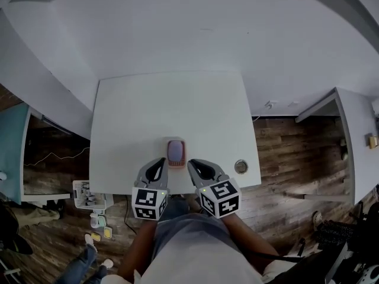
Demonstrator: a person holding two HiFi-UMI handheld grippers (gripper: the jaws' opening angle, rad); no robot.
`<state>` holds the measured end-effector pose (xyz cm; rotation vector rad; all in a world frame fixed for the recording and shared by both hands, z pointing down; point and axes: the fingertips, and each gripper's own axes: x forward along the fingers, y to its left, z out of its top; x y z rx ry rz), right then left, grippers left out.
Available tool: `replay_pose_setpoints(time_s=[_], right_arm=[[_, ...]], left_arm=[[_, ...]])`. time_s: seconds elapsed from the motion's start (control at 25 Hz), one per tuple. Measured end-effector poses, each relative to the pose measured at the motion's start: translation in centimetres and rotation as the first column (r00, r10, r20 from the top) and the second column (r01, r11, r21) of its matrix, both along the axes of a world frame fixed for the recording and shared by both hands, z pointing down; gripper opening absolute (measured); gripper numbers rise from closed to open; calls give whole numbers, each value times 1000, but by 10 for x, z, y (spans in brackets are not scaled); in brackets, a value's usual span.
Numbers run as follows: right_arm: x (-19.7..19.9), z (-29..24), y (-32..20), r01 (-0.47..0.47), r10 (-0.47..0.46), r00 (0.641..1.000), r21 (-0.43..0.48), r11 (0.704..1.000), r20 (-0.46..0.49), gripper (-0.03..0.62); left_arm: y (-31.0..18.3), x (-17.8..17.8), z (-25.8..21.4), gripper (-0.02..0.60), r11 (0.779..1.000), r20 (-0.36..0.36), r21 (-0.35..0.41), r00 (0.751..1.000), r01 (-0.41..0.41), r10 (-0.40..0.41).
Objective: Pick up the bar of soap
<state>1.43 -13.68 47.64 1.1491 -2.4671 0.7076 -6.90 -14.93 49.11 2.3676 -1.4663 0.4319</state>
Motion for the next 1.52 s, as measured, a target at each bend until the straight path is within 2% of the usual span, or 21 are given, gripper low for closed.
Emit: replay_pose_setpoints(time_s=[0.28,0.52,0.76,1.0,1.32,1.52], right_arm=[[-22,25,-26,-48,47,998,-18,999,-44,28],[-27,41,-29,-47,46,998,-29,998,-51,38],[-32,73,-37,-60,51,995,-104,993,-84,51],[-42,103,-49,-52,32,993,-168,984,-117,80],[-42,120,-61,-94,63,988,-220,971,-144,143],[-42,128,-59,-115,79,987,-261,959,-143,184]], left_arm=[[-24,-17,34,-3,998,-30,-56,999,-33,32],[-27,-13,41,-2,998,-44,-29,998,-53,51],[-27,-7,62,-2,997,-35,-48,998,-60,58],[-33,-12,89,-2,994,-16,-105,999,-32,31],[-42,-6,104,-2,990,1,-131,999,-54,55],[-44,-4,118,-2,983,14,-172,997,-66,69]])
